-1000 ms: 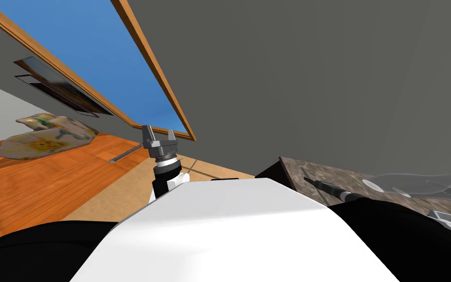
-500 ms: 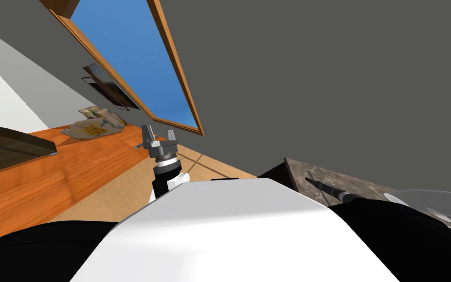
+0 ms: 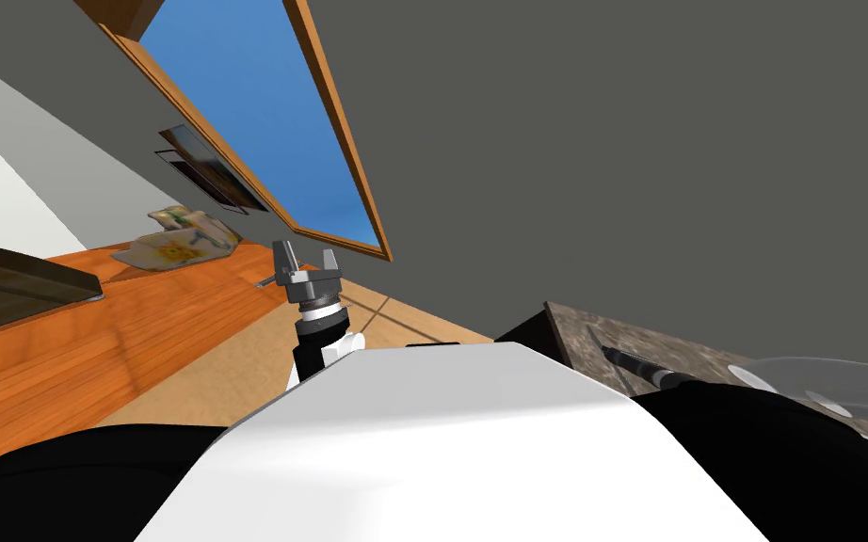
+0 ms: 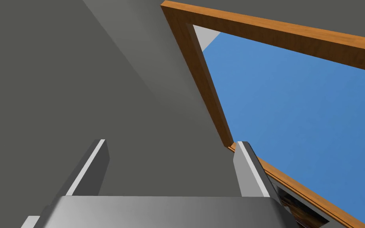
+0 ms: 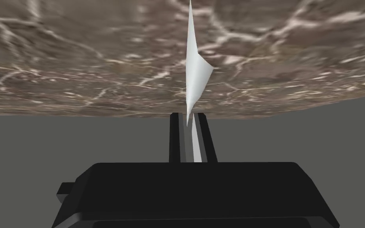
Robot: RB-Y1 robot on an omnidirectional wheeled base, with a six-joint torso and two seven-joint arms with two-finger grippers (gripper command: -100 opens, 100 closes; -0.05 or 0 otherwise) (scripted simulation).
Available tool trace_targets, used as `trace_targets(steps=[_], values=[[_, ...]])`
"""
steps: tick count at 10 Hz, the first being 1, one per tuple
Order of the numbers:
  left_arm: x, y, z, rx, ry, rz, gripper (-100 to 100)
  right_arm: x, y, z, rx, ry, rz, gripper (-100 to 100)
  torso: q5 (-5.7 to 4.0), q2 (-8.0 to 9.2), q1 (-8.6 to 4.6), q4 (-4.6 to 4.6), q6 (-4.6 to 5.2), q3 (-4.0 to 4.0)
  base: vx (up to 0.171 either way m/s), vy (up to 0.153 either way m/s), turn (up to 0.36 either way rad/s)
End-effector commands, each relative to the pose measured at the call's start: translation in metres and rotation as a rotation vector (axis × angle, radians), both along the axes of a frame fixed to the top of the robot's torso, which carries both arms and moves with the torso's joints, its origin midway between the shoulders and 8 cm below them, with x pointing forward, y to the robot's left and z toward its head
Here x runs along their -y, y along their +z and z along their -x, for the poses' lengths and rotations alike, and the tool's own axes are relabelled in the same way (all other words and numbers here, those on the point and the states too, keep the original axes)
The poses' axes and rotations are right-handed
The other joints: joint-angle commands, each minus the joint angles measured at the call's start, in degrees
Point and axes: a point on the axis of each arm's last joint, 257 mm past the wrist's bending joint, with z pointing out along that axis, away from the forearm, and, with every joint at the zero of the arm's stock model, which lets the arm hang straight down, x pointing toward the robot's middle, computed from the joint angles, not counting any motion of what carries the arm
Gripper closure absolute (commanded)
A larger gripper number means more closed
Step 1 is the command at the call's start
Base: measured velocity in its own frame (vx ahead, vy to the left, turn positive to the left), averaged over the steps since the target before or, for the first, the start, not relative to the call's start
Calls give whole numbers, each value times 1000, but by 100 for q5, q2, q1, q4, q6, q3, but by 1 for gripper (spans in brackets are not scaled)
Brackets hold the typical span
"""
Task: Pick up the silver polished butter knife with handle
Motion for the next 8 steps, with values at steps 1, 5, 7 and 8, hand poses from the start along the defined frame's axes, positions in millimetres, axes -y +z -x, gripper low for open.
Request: trace_targets(steps=[1,5,7,8], values=[[0,0,0,0,0,0,0,0,0,0,0,0,0,0,0,0,0,0,0,0,0,0,0],[0,0,0,0,0,0,0,-19,11,-9,-1,112,0,100,3,-49,7,-11,12,-28,136,5,-269],[0,0,0,0,0,0,0,-21,13,-9,-3,121,-1,100,4,-54,6,-12,9,-31,110,5,-168],[0,0,0,0,0,0,0,-23,13,-9,-3,127,-1,0,1,-35,3,-8,0,-21,10,2,12]])
